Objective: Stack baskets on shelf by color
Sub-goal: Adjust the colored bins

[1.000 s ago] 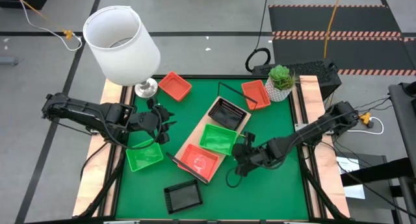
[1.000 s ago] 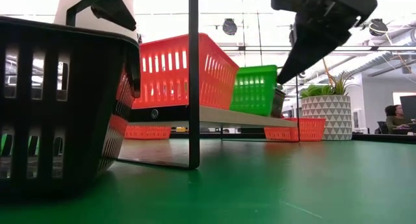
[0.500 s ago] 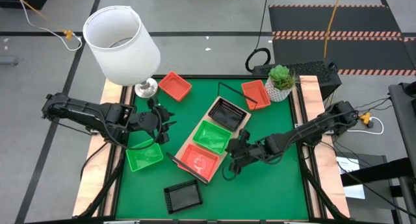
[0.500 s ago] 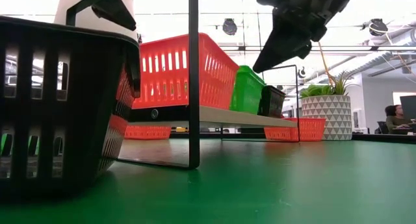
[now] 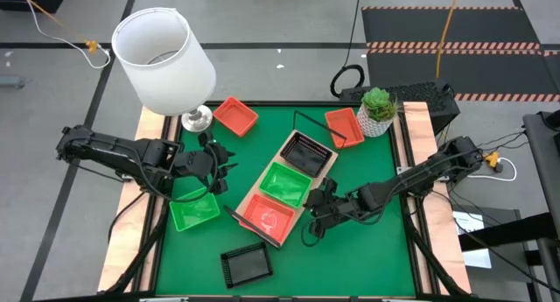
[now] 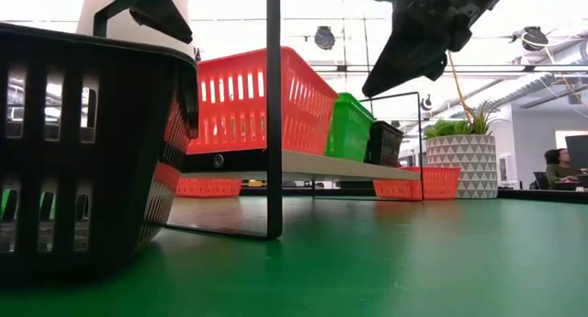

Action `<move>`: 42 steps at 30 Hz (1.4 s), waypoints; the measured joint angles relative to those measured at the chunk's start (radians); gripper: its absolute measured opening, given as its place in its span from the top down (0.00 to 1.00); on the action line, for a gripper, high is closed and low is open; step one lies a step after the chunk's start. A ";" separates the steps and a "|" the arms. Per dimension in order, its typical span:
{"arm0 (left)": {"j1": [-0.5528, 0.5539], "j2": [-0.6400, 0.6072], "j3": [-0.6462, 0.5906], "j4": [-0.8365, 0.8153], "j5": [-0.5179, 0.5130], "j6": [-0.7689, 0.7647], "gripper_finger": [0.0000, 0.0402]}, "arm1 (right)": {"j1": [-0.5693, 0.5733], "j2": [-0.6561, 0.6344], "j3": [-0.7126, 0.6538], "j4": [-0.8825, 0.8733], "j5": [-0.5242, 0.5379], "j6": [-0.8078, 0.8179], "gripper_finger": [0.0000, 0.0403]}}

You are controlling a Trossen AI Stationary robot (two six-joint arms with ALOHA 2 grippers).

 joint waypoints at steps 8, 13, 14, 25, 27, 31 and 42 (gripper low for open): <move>-0.041 0.000 0.000 -0.044 0.002 -0.090 0.63 | -0.002 -0.004 -0.001 -0.131 -0.062 -0.074 1.00; -0.156 0.020 0.001 -0.125 0.006 -0.237 0.63 | 0.016 -0.004 -0.014 -0.199 -0.054 -0.149 1.00; -0.188 0.028 0.001 -0.149 0.018 -0.273 0.63 | 0.019 -0.004 -0.024 -0.185 -0.054 -0.170 1.00; -0.572 0.169 0.001 -0.204 0.188 -0.758 0.63 | 0.011 -0.007 -0.058 -0.126 -0.057 -0.442 1.00; -0.610 0.203 0.001 -0.185 0.182 -0.838 0.63 | 0.007 -0.011 -0.058 -0.128 -0.061 -0.458 1.00; -0.651 0.298 0.001 -0.061 0.138 -0.863 0.63 | 0.002 -0.014 -0.058 -0.137 -0.076 -0.476 1.00; -0.621 0.538 0.000 0.167 -0.002 -0.772 0.64 | 0.002 -0.017 -0.058 -0.129 -0.079 -0.479 1.00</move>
